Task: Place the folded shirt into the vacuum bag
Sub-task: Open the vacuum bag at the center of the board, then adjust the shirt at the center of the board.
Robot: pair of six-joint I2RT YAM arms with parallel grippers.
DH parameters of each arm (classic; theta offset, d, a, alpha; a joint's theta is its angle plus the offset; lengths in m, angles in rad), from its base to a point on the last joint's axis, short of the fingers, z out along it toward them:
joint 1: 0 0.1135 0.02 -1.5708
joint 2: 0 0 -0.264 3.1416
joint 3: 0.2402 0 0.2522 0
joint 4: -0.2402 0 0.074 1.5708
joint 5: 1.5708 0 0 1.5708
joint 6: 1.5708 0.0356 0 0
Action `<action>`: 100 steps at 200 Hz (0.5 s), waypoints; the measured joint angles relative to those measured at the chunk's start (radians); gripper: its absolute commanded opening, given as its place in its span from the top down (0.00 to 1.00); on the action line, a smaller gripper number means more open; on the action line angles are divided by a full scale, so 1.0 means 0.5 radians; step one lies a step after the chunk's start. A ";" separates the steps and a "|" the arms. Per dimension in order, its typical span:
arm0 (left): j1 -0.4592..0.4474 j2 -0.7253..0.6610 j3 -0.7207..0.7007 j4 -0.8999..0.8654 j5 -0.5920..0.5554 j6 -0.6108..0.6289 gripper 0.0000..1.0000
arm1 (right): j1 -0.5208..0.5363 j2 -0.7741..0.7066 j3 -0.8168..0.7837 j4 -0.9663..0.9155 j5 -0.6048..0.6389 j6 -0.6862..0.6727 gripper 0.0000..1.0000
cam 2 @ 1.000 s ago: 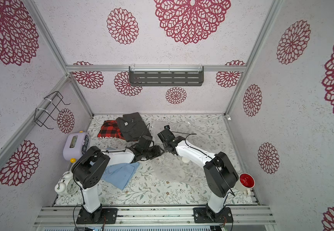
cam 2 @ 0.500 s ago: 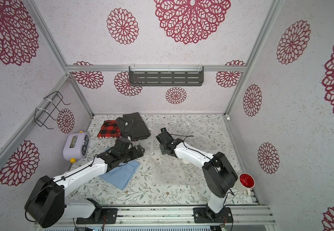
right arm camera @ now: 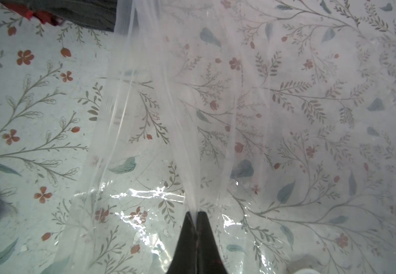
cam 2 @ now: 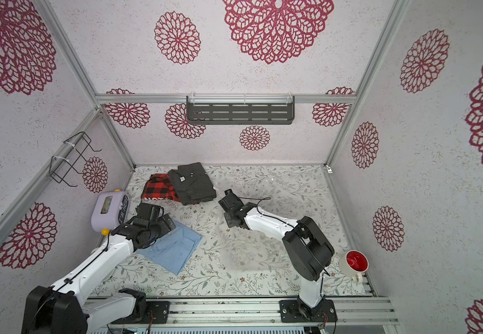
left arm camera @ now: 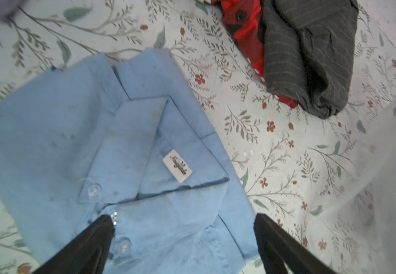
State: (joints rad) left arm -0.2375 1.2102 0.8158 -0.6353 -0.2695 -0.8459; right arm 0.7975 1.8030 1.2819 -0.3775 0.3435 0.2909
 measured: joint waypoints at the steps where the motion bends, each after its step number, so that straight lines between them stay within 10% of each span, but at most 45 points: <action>1: 0.000 0.007 0.010 -0.005 -0.011 0.002 0.03 | 0.001 0.000 0.002 -0.001 0.000 0.000 1.00; 100: 0.190 0.951 0.654 -0.134 -0.220 0.111 0.03 | 0.006 0.004 0.050 -0.053 0.018 -0.002 1.00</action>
State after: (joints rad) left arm -0.1425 1.6859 1.1427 -0.7021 -0.3794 -0.7902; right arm 0.8005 1.8050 1.3067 -0.4038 0.3527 0.2897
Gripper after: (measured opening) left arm 0.974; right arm 0.043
